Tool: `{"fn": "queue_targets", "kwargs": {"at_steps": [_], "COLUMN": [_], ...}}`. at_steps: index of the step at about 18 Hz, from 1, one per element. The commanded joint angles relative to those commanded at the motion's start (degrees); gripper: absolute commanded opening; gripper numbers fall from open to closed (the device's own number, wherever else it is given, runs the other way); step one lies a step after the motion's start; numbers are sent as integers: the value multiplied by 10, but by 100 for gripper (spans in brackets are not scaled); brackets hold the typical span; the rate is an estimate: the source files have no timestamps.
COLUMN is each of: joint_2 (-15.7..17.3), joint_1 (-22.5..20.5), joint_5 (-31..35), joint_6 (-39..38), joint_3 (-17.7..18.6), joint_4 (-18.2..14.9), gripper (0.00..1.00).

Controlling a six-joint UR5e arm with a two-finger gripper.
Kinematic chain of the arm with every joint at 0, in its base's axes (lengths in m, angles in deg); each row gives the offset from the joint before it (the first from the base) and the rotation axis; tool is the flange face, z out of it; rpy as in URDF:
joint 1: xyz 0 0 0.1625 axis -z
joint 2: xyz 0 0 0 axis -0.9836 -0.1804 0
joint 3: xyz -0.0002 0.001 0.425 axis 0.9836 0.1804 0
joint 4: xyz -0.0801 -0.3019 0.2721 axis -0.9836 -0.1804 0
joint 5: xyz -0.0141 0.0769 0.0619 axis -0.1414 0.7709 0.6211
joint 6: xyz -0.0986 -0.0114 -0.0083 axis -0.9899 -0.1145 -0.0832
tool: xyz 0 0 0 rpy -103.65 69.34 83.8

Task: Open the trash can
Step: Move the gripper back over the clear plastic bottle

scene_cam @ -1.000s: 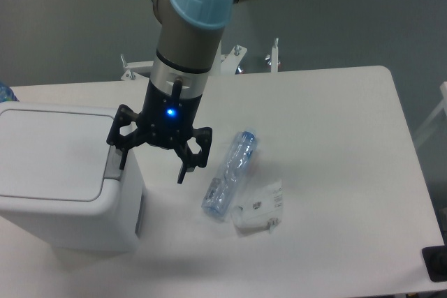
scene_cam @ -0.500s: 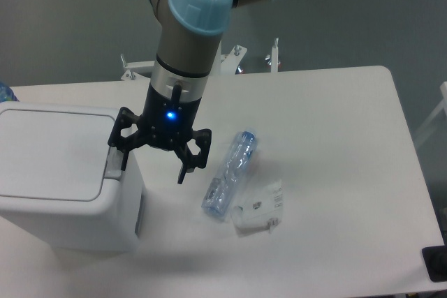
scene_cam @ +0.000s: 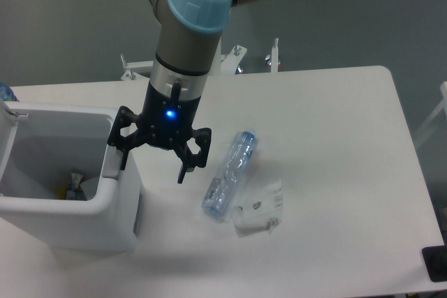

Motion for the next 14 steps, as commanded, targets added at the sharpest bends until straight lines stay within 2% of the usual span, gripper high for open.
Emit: {"fn": "queue_targets", "kwargs": {"at_steps": [3, 5, 7, 8, 10, 14], "joint_2": [-7, -26, -41, -49, -63, -85], "joint_1": [-19, -34, -35, -34, -41, -102], "joint_5": [14, 109, 225, 260, 272, 257], "joint_6": [8, 59, 125, 152, 170, 261], "joint_3": [-9, -5, -5, -5, -5, 3], "joint_4": [38, 69, 76, 82, 101, 95], "gripper": [100, 100, 100, 100, 100, 100]}}
